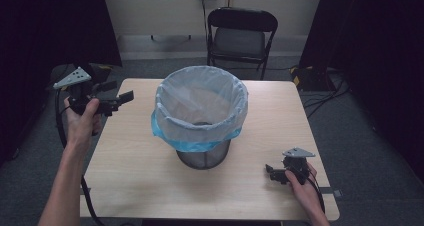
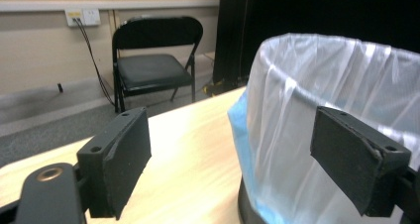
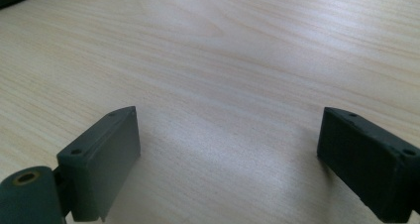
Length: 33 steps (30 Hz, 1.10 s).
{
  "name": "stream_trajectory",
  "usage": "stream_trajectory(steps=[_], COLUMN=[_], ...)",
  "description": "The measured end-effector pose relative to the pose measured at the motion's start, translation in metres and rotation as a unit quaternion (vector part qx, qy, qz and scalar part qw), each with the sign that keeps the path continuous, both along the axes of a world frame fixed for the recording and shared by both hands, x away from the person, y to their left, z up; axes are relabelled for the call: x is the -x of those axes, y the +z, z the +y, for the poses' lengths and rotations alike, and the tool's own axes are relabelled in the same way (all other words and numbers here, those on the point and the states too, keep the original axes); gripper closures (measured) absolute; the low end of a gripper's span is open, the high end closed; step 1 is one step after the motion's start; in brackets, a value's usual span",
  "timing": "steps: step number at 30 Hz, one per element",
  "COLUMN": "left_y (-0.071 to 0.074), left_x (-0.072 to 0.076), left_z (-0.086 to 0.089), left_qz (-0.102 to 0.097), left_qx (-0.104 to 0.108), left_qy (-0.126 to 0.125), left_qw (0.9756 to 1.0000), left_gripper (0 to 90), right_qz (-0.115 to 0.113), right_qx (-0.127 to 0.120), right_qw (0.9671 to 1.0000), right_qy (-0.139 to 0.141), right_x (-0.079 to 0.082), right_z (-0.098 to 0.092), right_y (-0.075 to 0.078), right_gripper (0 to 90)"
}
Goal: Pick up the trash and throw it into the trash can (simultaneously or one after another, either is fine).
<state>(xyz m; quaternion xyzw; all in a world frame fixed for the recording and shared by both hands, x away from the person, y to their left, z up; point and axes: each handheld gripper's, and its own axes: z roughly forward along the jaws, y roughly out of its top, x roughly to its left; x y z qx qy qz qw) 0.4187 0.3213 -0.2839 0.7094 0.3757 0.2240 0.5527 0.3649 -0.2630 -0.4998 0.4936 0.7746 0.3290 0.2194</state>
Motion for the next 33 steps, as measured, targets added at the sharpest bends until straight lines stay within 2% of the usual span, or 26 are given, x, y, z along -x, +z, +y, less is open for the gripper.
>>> stream_trajectory(steps=[3, 11, 13, 18, 25, 27, 33], left_y=[-0.004, -0.02, -0.025, -0.035, -0.059, -0.067, -0.088], left_x=[0.003, 0.01, 0.012, 0.015, 0.022, 0.023, 0.024], left_z=[0.007, 0.014, 0.016, 0.019, 0.025, 0.025, 0.023], left_qz=[0.004, 0.012, 0.014, 0.031, 0.054, 0.064, 0.078], left_qx=[0.004, -0.01, -0.008, -0.018, -0.032, -0.024, -0.046], left_qy=[0.006, 0.011, 0.013, 0.022, 0.046, 0.04, 0.037], left_qw=[1.0, 0.9998, 0.9998, 0.9991, 0.997, 0.9969, 0.9952], left_gripper=[15.6, 15.8, 15.8, 18.4, 19.5, 19.0, 17.2], right_qz=[0.0, 0.0, 0.0, 0.0, 0.0, 0.0, 0.0], right_qx=[0.0, 0.0, 0.0, 0.0, 0.0, -0.001, 0.0], right_qw=[1.0, 1.0, 1.0, 1.0, 1.0, 1.0, 1.0], right_qy=[0.0, 0.0, 0.0, 0.0, 0.0, 0.0, 0.0], right_x=[0.0, 0.0, 0.0, 0.0, 0.0, 0.0, 0.0], right_z=[0.0, 0.0, 0.0, 0.0, 0.0, 0.0, 0.0], right_y=[0.0, 0.0, 0.0, 0.0, 0.0, 0.0, 0.0], right_gripper=[8.7, 8.7, 8.7, 8.7, 8.7, 8.7, 8.7])
